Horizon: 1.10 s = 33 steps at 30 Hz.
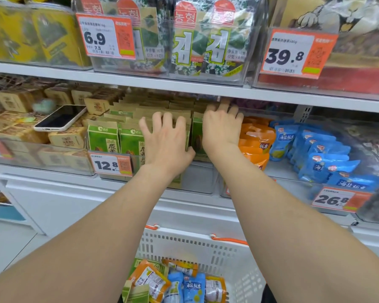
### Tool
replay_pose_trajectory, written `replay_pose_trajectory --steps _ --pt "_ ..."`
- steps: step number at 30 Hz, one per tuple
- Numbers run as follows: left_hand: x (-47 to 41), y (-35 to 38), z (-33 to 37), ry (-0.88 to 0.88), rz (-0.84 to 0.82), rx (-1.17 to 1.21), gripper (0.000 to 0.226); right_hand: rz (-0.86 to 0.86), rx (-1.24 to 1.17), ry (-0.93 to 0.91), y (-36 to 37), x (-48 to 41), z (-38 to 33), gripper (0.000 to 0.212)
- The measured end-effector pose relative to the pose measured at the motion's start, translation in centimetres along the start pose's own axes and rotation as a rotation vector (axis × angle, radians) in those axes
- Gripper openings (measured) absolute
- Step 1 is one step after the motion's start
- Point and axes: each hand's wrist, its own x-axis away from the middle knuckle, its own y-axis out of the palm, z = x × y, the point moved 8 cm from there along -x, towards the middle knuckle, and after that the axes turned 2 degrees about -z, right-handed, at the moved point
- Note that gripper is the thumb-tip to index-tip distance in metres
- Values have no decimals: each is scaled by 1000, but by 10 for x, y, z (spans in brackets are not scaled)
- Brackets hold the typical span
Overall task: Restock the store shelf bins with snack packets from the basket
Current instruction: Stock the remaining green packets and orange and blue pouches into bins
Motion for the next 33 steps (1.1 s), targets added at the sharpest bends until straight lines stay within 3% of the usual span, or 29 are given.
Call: replay_pose_trajectory --steps 4,15,20,22,25,29,33 --pt "5 -5 -6 6 15 59 69 -10 50 -55 -3 7 -3 36" --pt "16 -17 -15 47 -4 187 75 -150 135 -235 3 31 -12 32" --pt "22 -28 -19 46 18 254 83 -143 57 -251 -11 35 -12 21" --pt "26 -34 -21 42 44 267 75 -121 -19 -272 -19 39 -16 22" --pt "30 -46 -24 54 98 236 45 -110 -206 -314 -32 54 -22 14" --pt "38 -39 -38 -27 -128 229 11 -202 -315 -368 -48 83 -30 12" --pt "71 -6 -40 33 -492 88 21 -598 -255 -574 -19 138 -51 11"
